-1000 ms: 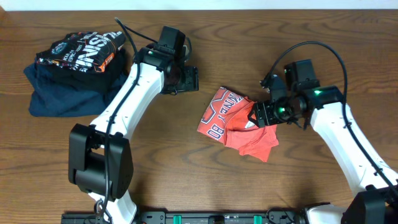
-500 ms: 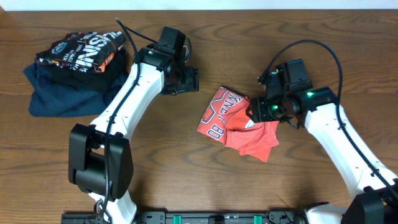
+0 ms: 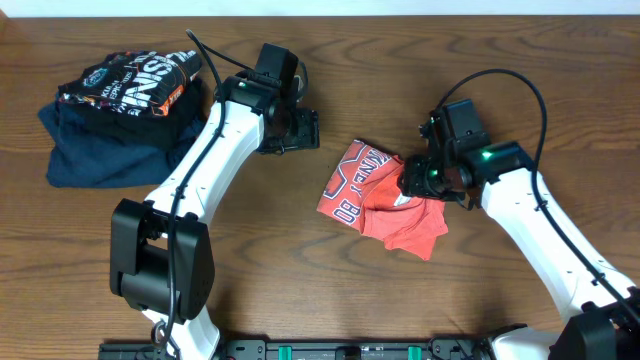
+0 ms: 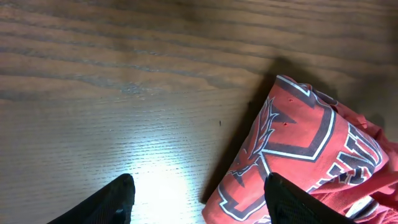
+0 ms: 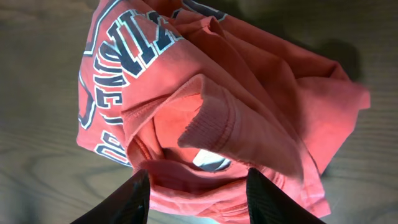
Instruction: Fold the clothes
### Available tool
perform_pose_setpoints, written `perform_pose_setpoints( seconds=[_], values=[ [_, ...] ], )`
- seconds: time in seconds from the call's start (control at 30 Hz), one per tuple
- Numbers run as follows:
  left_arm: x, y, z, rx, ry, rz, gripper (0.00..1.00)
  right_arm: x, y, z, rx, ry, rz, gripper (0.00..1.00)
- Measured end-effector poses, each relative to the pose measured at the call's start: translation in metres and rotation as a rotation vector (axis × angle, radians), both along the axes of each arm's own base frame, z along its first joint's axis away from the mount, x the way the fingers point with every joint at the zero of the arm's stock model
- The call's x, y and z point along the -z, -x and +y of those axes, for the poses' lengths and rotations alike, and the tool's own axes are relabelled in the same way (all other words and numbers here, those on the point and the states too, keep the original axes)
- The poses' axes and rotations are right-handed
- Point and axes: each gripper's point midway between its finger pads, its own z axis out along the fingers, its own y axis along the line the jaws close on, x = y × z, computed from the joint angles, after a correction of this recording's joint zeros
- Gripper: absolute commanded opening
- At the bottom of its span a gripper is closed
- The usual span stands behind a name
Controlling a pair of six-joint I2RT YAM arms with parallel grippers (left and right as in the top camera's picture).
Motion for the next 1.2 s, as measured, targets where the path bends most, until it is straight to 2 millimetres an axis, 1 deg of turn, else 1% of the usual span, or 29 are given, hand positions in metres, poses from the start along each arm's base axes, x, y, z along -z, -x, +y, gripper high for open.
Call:
perform_pose_setpoints(
  seconds=[0.1,0.23,0.33,0.4,0.5,0.6,0.67,0.73,0.77,0.8,0.83,0.93,1.0,1.1,1.2],
  values=[
    [0.000,0.000,0.000,0.000,0.000,0.000,0.68,0.002,0.001,0.000,0.030,0.031,0.002,0.51],
    [0.000,0.000,0.000,0.000,0.000,0.000,0.68,0.004,-0.001,-0.004,0.081,0.074,-0.008,0.52],
    [0.000,0.000,0.000,0.000,0.000,0.000,0.68,0.010,-0.011,-0.004,0.118,0.080,-0.020,0.52],
    [0.000,0.000,0.000,0.000,0.000,0.000,0.68,0.017,-0.021,-0.003,0.137,0.080,-0.031,0.52],
    [0.000,0.000,0.000,0.000,-0.001,0.001,0.68,0.027,-0.026,-0.002,0.163,0.083,-0.021,0.51],
    [0.000,0.001,0.000,0.000,-0.002,0.005,0.68,0.034,-0.027,-0.003,0.182,0.096,-0.002,0.44],
    [0.000,0.001,0.000,0.000,-0.002,0.005,0.68,0.035,-0.027,-0.005,0.194,0.104,-0.005,0.36],
    [0.001,0.001,0.001,0.000,-0.003,0.006,0.69,0.035,-0.028,-0.008,0.203,0.113,-0.009,0.21],
    [0.001,0.002,0.001,0.000,-0.003,0.007,0.68,0.035,-0.028,-0.009,0.217,0.116,-0.005,0.09],
    [0.001,0.002,0.001,0.000,-0.003,0.007,0.69,0.035,-0.027,-0.010,0.210,0.121,-0.003,0.03],
    [0.001,0.002,0.001,0.000,-0.003,0.007,0.68,0.036,-0.025,-0.011,0.213,0.128,0.004,0.01],
    [0.001,0.002,0.001,0.000,-0.002,0.007,0.69,0.038,-0.019,-0.019,0.227,0.150,0.035,0.01],
    [0.001,0.002,0.001,0.000,-0.003,0.008,0.68,0.041,-0.013,-0.028,0.239,0.176,0.062,0.01],
    [0.001,0.003,0.001,0.000,-0.005,0.014,0.68,0.044,-0.002,-0.046,0.270,0.230,0.114,0.01],
    [0.001,0.004,0.001,0.000,-0.006,0.017,0.68,0.045,0.009,-0.075,0.318,0.309,0.168,0.01]
  ],
)
